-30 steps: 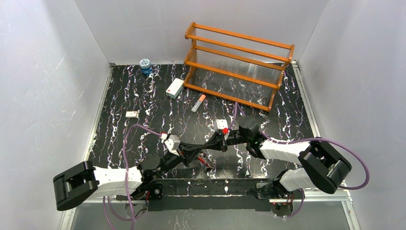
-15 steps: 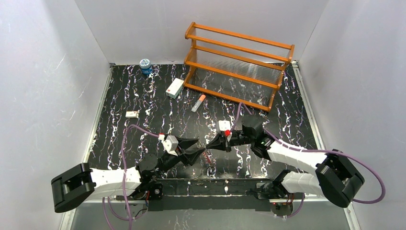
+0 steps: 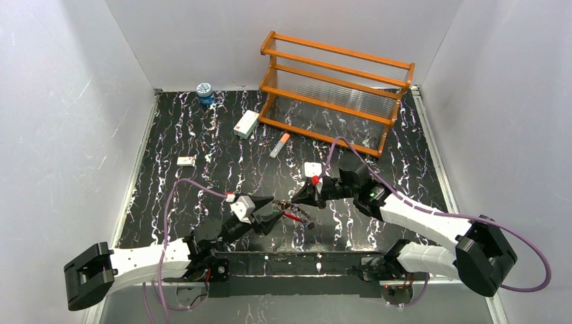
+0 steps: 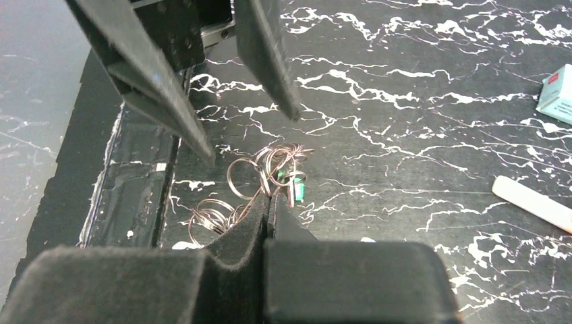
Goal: Put the keys on the keyring
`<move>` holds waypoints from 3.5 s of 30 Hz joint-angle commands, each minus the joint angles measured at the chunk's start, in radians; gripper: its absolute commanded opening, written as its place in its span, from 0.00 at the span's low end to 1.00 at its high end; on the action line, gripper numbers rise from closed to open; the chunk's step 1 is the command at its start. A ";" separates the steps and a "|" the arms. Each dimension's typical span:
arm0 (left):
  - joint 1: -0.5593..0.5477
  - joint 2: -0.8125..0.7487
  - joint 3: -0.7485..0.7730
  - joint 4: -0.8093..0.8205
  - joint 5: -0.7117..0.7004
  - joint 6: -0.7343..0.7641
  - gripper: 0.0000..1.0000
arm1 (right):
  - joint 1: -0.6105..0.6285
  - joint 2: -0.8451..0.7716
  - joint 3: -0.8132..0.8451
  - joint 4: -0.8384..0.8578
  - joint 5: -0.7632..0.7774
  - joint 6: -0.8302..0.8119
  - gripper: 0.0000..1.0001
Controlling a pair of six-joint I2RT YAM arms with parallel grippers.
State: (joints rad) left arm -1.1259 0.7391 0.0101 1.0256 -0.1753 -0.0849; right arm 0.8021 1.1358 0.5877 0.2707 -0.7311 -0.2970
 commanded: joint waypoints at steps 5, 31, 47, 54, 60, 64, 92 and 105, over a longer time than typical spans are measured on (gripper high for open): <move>0.003 -0.056 0.117 -0.445 0.027 0.182 0.53 | 0.044 -0.013 0.124 -0.160 0.188 -0.040 0.01; 0.002 -0.091 0.235 -0.794 -0.008 0.322 0.46 | 0.169 0.252 0.146 -0.046 0.261 -0.002 0.01; 0.003 -0.047 0.329 -0.923 0.041 0.512 0.46 | 0.170 0.247 0.129 -0.012 0.170 -0.040 0.01; 0.002 0.005 0.322 -0.841 0.097 0.521 0.47 | 0.169 0.239 0.125 -0.012 0.150 -0.045 0.01; 0.003 0.027 0.306 -0.770 0.081 0.505 0.31 | 0.170 0.224 0.117 -0.006 0.135 -0.045 0.01; 0.002 0.050 0.306 -0.747 0.096 0.499 0.27 | 0.170 0.222 0.117 -0.005 0.127 -0.046 0.01; 0.003 0.092 0.337 -0.840 0.043 0.442 0.08 | 0.166 0.201 0.091 0.010 0.175 -0.093 0.01; 0.003 0.048 0.217 -0.583 0.055 0.327 0.00 | 0.063 0.150 0.016 0.153 0.092 0.042 0.38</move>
State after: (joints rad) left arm -1.1244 0.8375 0.2924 0.2844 -0.1238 0.3088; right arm 0.9222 1.3418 0.6331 0.2974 -0.5522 -0.3248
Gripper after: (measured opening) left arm 0.010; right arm 0.363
